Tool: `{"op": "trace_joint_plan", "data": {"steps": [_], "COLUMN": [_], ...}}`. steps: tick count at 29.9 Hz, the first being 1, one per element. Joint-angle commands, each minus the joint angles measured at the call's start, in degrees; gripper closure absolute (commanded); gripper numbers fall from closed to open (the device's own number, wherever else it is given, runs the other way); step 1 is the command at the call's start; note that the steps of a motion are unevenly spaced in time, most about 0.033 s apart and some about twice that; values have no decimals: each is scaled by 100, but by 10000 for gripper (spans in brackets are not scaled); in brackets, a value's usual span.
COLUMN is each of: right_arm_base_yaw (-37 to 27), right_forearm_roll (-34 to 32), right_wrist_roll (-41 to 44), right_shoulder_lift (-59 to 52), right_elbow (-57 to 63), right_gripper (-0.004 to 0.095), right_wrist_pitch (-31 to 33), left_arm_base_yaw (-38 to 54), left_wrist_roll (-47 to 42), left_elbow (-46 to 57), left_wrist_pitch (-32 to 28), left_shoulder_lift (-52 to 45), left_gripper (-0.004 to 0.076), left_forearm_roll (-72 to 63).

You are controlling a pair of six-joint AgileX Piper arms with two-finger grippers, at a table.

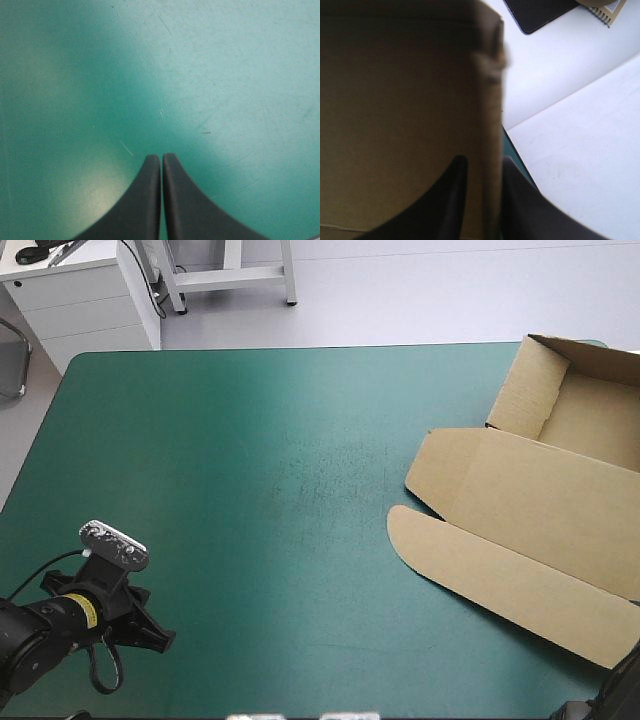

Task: Fold the box

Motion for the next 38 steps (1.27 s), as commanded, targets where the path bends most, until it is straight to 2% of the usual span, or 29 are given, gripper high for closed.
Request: {"op": "trace_joint_plan", "data": {"steps": [1,4,6,8,11,15,18,21,23,24,26,29,33,38], "right_arm_base_yaw": [-47,-47,-47,-47,-47,-36,-36,-36,-36,-36,14,337,995,1743], "right_forearm_roll": [-72,-72,-86,-88,-17,194,653,1212,1814,2171,2814,3063,2814,2488], "right_wrist_roll": [-95,-244,-244,-285,-285,-511,-897,-1031,-1178,-1330,-1383,-1383,-1464,-1647], "right_shoulder_lift": [-348,-372,-403,-475,-613,-882,-1100,-1340,-1462,-1509,-1576,-1762,-2123,-2756], "right_elbow": [-196,-207,-207,-207,-216,-229,-268,-268,-268,-253,-252,-155,344,1597], "right_gripper": [455,185,64,24,38,139,327,643,863,926,915,919,922,922], "right_wrist_pitch": [-208,-124,-101,-101,-60,5,85,135,259,297,297,297,297,297], "left_arm_base_yaw": [-21,-21,-21,-21,-21,-21,-21,-21,-21,-21,-21,-21,-21,-21], "left_wrist_roll": [-48,-48,-48,-48,-48,-48,-92,-121,-121,-121,-231,-401,-401,-401], "left_elbow": [-128,-128,-128,-128,-128,-128,-128,-128,-128,-128,-128,-128,-128,-128], "left_wrist_pitch": [-238,-238,-238,-263,-264,-264,-264,-278,-278,-278,-288,-333,-394,-345], "left_shoulder_lift": [-10,-10,-10,-10,-10,-10,-10,-10,-10,-10,-10,-10,-10,-33], "left_gripper": [731,731,731,731,731,731,731,731,731,731,731,731,731,731], "left_forearm_roll": [39,39,39,27,16,16,16,16,16,16,16,28,128,141]}}
